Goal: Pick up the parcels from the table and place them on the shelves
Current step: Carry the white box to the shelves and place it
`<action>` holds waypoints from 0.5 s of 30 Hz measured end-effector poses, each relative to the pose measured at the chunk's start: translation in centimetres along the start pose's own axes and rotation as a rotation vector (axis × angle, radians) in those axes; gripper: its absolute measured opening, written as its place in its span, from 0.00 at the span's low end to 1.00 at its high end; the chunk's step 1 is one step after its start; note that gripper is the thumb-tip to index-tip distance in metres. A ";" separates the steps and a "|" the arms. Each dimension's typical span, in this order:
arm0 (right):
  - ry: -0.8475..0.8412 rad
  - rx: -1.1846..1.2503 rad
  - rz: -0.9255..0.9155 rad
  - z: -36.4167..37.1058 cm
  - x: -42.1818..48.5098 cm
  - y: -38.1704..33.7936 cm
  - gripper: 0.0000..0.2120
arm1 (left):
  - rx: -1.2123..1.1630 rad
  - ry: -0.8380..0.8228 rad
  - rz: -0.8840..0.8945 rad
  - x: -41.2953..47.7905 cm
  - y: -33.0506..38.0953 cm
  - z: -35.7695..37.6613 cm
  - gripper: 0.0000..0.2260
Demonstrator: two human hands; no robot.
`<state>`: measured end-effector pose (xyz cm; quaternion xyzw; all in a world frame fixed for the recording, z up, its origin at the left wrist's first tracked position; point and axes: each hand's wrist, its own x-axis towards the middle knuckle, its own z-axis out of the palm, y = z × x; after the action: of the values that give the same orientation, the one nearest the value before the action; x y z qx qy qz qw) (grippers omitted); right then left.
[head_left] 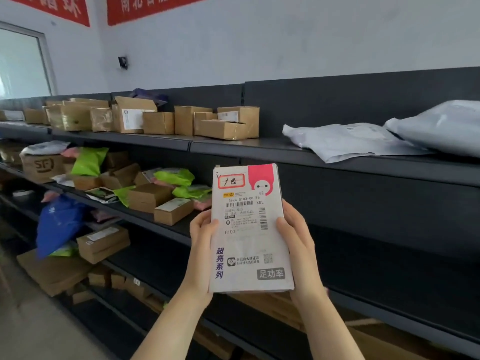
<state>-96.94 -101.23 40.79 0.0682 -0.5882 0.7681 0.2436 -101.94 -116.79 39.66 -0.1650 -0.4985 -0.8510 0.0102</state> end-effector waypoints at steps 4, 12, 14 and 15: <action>0.146 -0.009 0.046 1.8 4.6 5.5 0.15 | -0.002 -0.070 -0.113 7.7 -3.3 -4.0 0.09; 0.447 0.089 0.153 1.1 13.7 12.1 0.13 | 0.016 -0.234 -0.379 21.2 -8.3 -4.9 0.10; 0.506 0.146 0.206 0.0 15.4 13.3 0.15 | 0.024 -0.266 -0.496 23.5 -9.4 -4.2 0.13; 0.521 0.161 0.242 -0.7 16.1 13.8 0.17 | 0.047 -0.282 -0.545 24.5 -10.1 -3.7 0.13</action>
<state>-117.14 -98.49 34.90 -0.1827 -0.4468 0.8274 0.2871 -127.99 -111.27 36.57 -0.1415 -0.5405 -0.7792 -0.2839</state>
